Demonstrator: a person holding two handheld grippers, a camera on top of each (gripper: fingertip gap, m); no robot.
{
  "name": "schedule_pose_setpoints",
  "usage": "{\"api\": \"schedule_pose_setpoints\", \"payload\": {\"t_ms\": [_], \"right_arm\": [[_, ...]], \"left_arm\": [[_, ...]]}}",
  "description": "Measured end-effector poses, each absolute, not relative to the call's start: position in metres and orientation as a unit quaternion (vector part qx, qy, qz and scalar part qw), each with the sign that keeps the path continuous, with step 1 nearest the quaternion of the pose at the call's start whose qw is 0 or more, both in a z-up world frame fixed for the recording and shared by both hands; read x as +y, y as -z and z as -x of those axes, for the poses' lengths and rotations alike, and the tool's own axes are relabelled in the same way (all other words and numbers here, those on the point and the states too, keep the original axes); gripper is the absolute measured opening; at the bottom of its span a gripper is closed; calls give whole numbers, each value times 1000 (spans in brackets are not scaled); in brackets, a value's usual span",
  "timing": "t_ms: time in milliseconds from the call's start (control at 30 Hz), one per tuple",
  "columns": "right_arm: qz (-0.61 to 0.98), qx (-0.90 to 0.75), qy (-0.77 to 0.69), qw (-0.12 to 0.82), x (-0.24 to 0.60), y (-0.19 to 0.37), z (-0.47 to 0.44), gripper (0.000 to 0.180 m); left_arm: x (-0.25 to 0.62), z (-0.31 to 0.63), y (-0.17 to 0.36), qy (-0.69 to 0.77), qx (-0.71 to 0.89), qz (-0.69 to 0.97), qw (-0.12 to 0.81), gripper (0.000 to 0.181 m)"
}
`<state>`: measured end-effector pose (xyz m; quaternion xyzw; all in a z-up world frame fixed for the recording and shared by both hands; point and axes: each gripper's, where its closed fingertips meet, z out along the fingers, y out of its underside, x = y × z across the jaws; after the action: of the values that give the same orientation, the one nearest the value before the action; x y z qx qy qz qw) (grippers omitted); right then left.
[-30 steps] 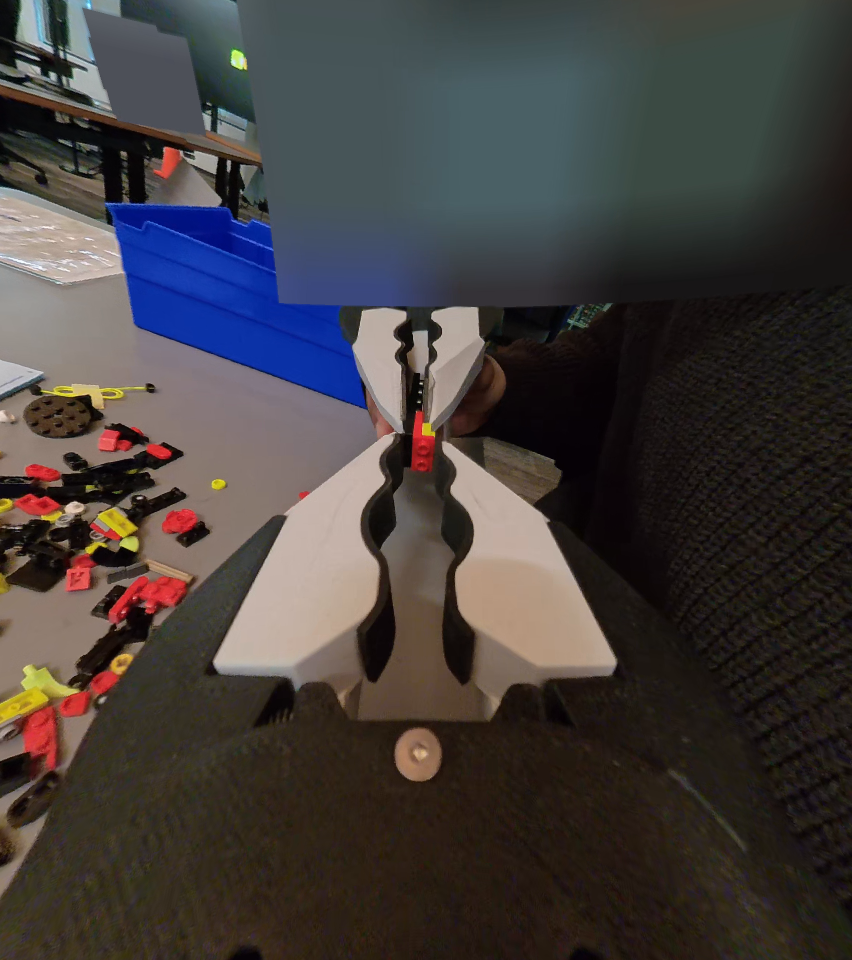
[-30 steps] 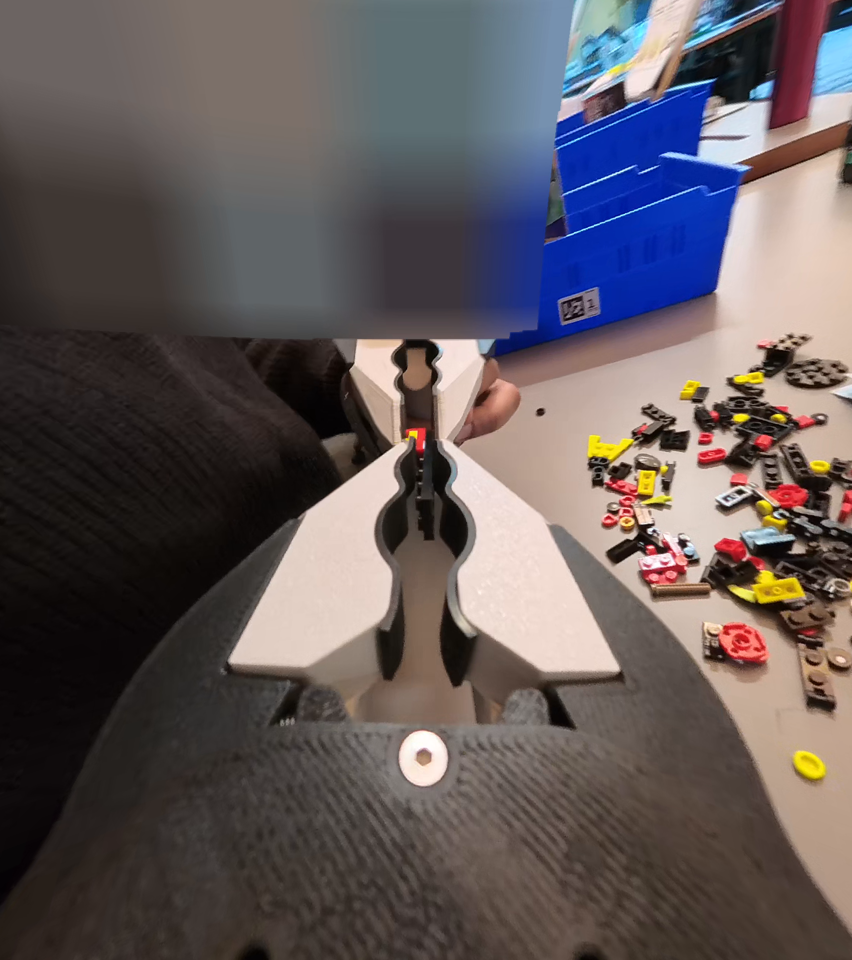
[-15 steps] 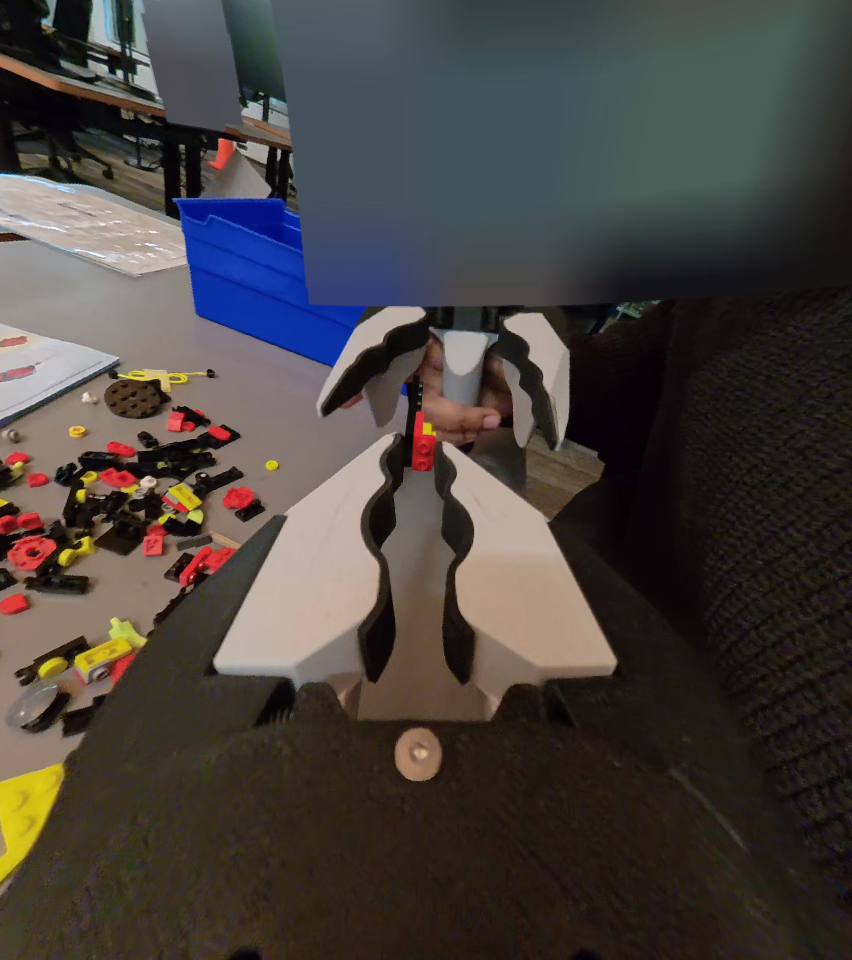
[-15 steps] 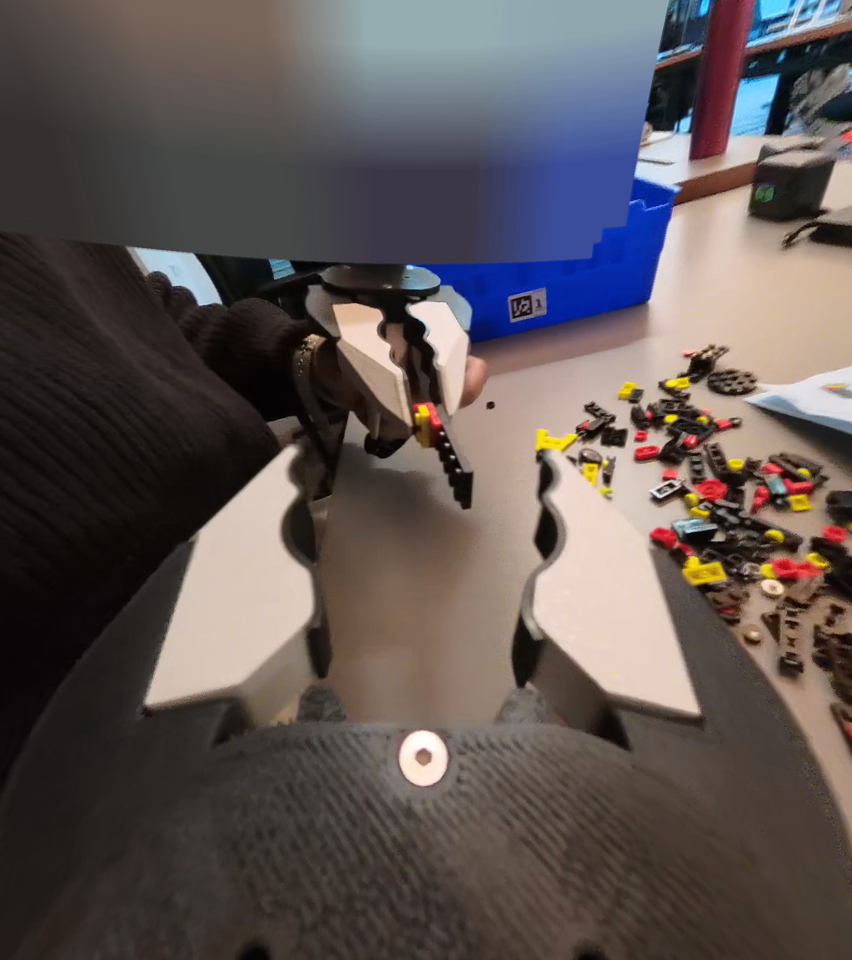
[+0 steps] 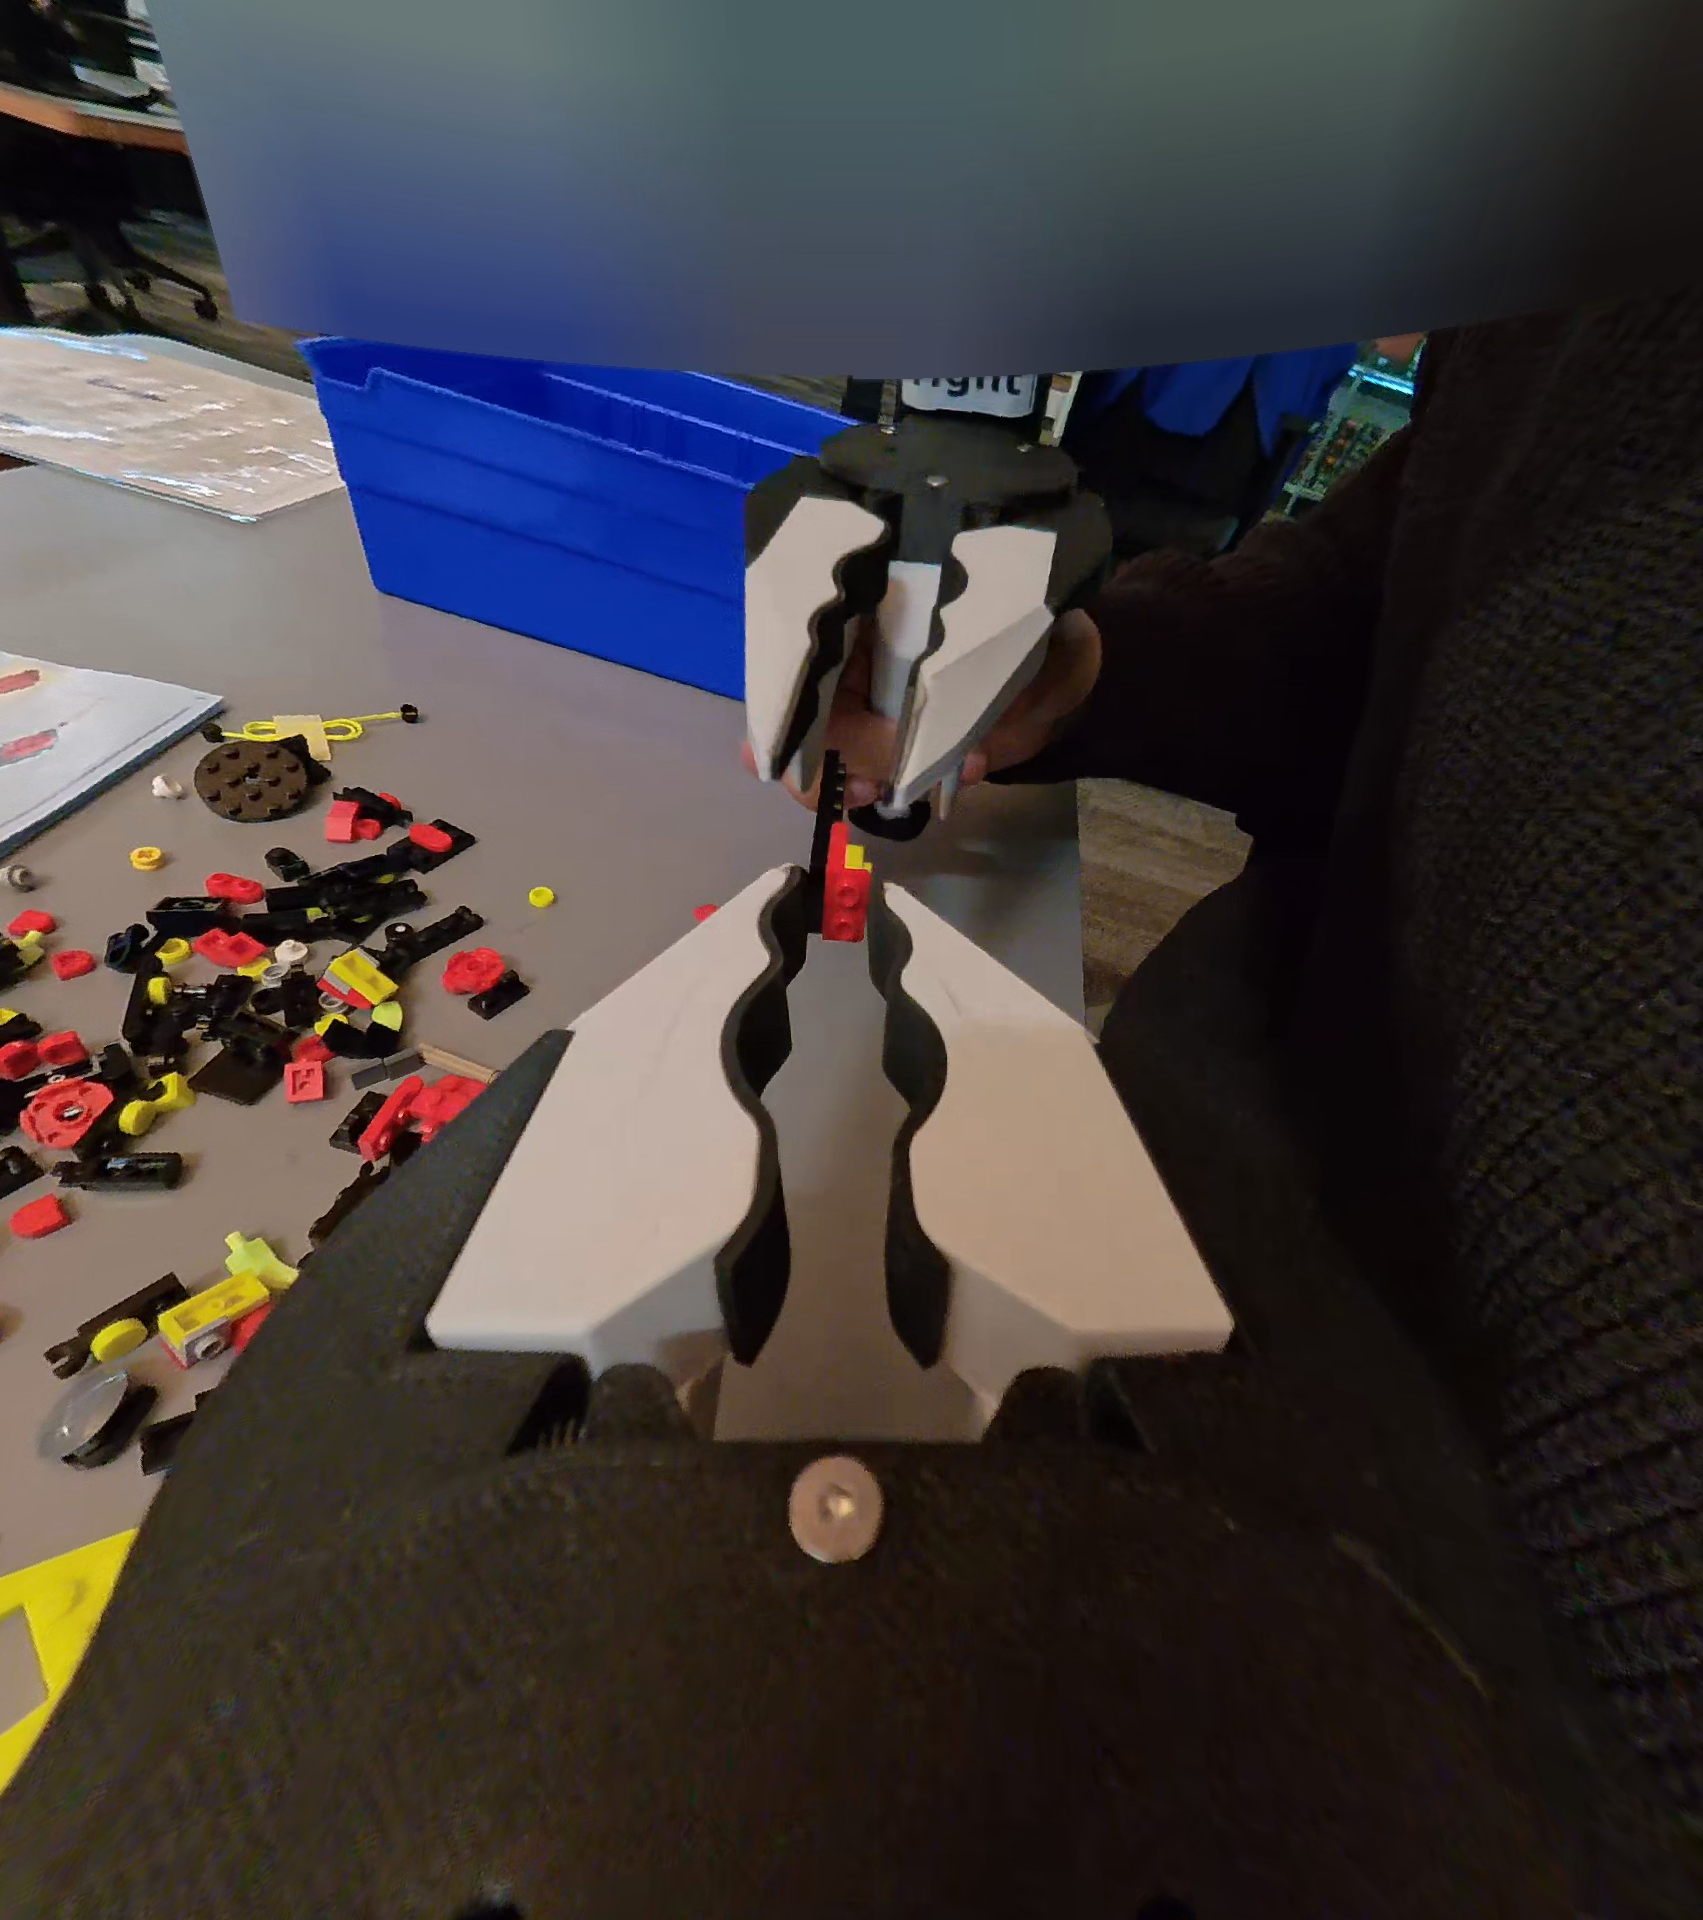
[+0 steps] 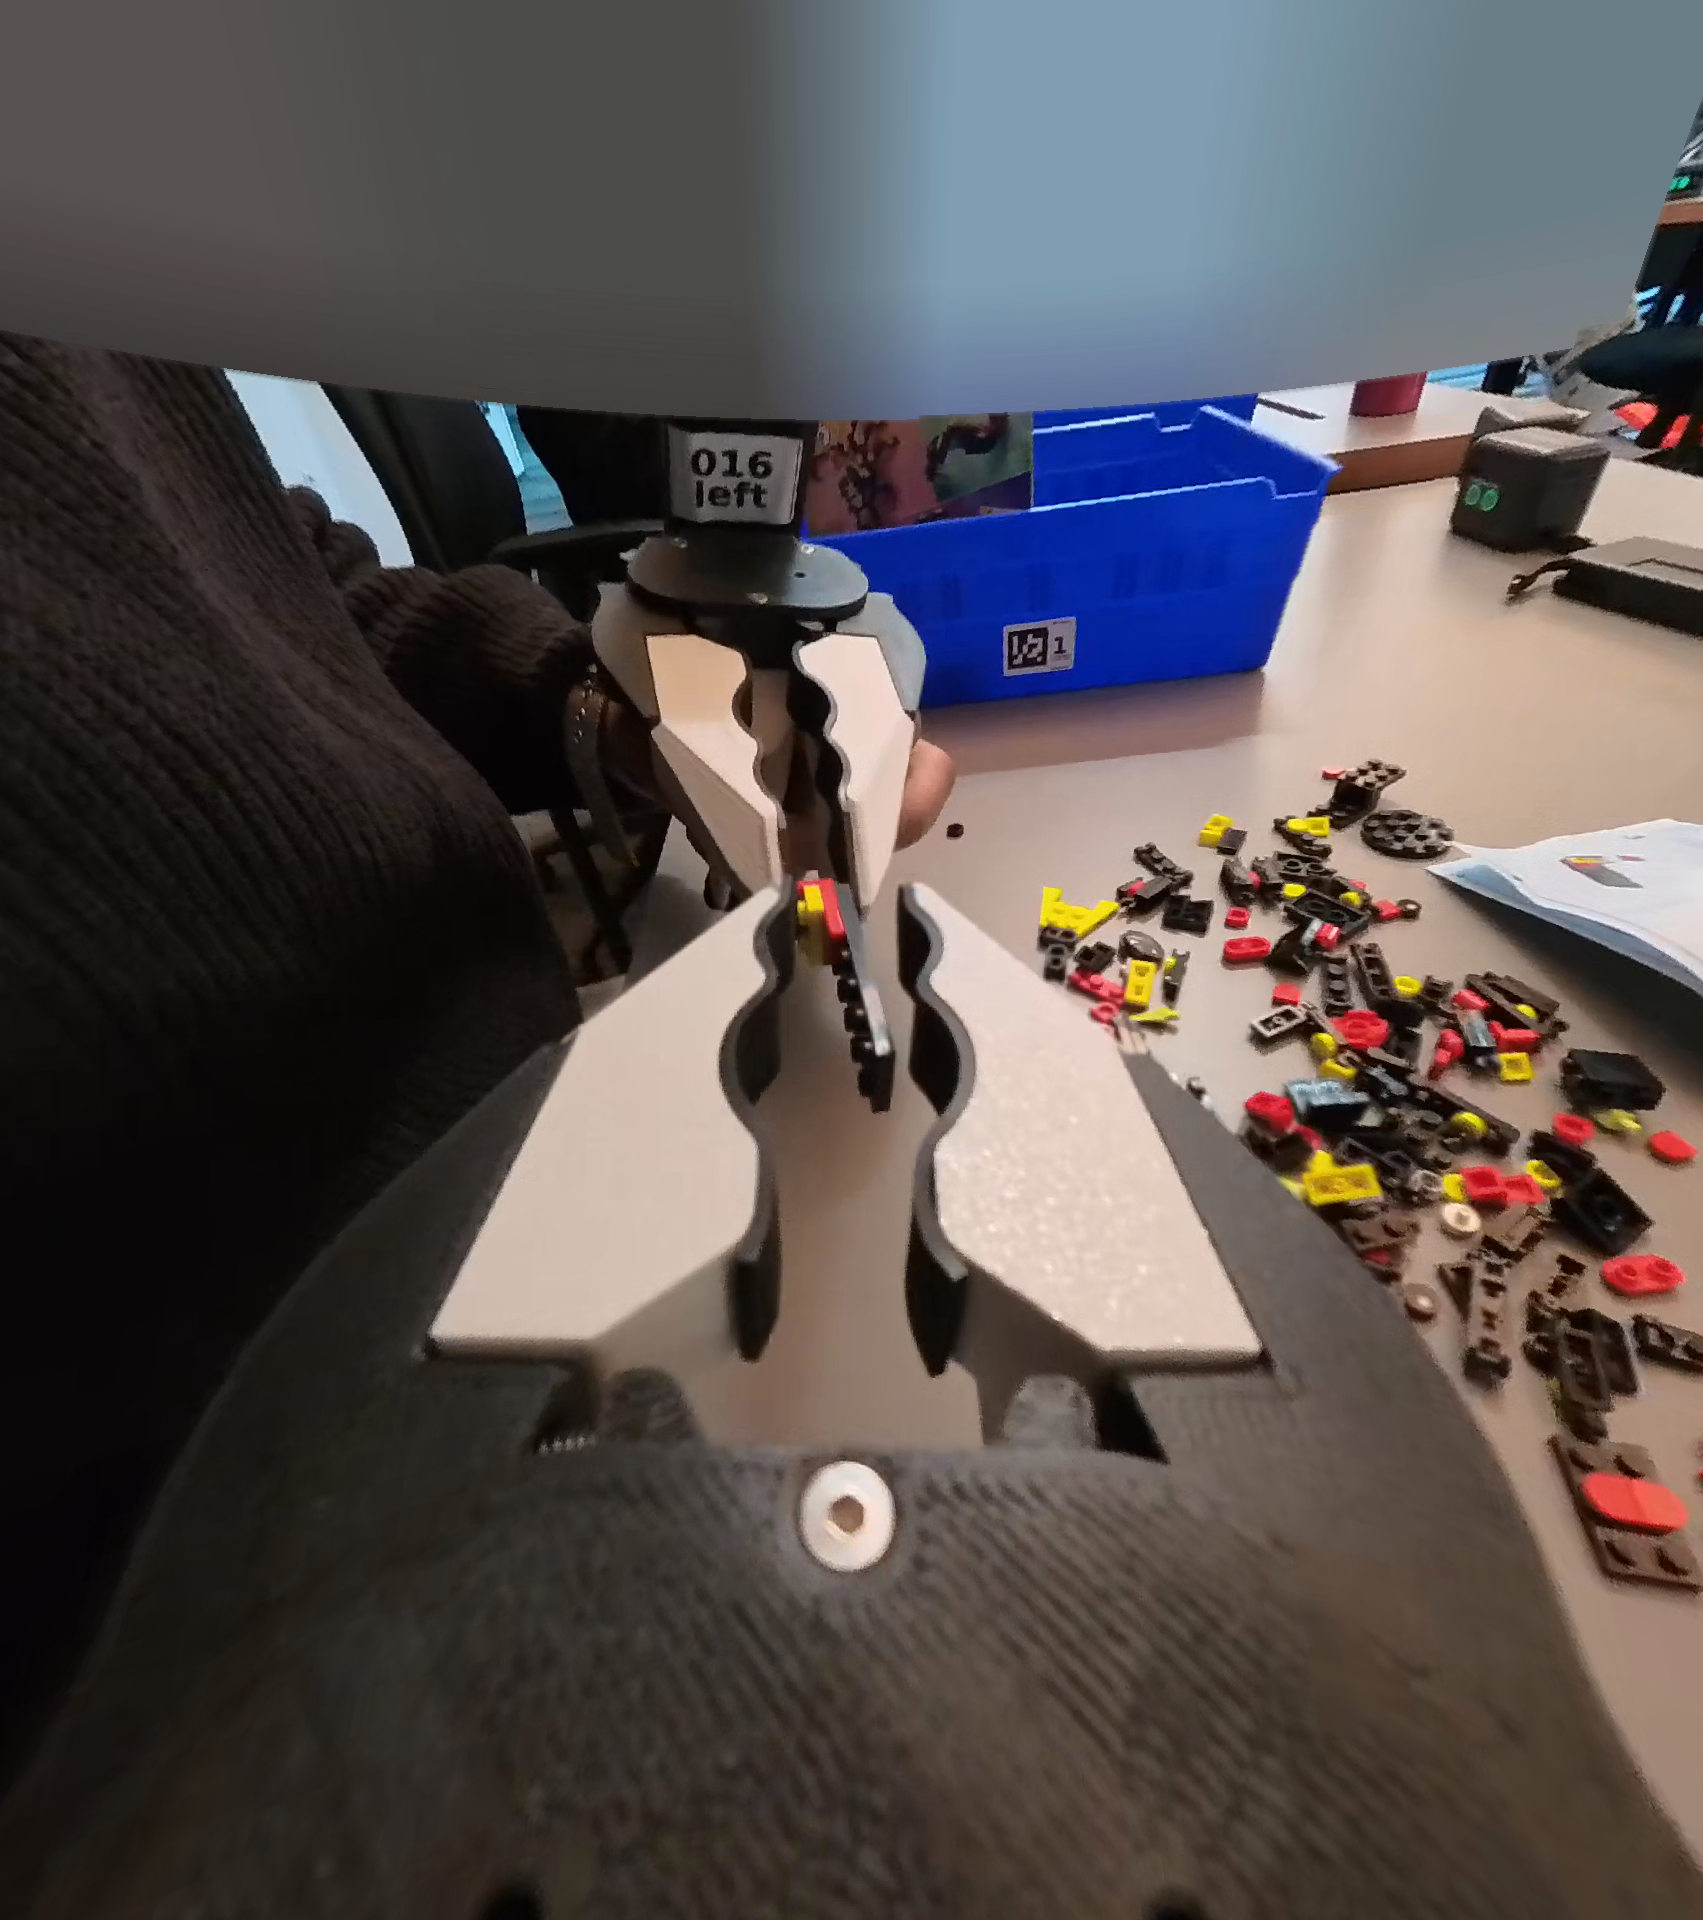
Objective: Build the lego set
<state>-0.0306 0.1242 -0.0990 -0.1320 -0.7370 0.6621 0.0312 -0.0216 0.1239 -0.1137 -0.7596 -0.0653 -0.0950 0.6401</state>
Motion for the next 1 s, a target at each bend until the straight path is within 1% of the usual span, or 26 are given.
{"api": "schedule_pose_setpoints", "payload": {"t_ms": [67,233,467,733,1000], "right_arm": [[132,-744,-654,29,123,103,30,19],[131,-746,-653,22,122,104,28,11],[129,-747,-652,10,120,106,26,7],[130,-739,-660,-21,120,103,22,5],[123,-750,-649,-15,120,103,20,4]], "left_arm": [[124,21,113,95,-64,759,640,8],[125,18,113,97,-58,759,641,8],[125,17,111,97,-56,757,644,8],[125,15,109,101,-52,752,649,8],[126,13,109,105,-54,751,650,8]]}}
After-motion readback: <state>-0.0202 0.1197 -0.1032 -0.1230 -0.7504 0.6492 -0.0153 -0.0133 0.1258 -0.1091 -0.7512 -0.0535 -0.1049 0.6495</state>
